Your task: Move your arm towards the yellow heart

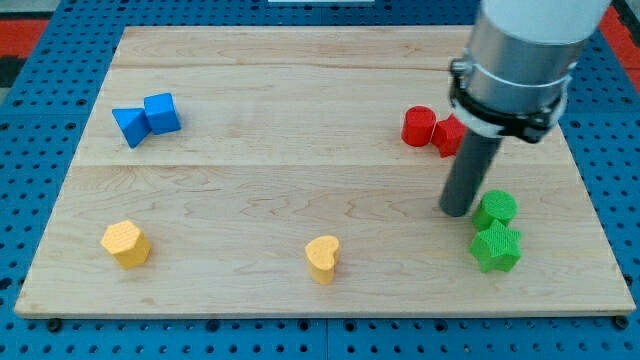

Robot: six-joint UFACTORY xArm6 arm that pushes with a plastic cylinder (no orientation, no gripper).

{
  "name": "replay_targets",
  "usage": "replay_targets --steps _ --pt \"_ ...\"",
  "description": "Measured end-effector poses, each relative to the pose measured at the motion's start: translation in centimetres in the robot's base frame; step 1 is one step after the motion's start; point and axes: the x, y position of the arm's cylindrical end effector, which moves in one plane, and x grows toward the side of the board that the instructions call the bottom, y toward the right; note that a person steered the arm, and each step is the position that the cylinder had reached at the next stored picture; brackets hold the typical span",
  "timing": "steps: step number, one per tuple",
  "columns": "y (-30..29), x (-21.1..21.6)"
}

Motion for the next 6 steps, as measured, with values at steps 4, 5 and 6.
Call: replay_targets --steps 4,5,6 --pt "-3.7 2.8" --pt "-4.5 5.5" --pt "-10.5 7.0"
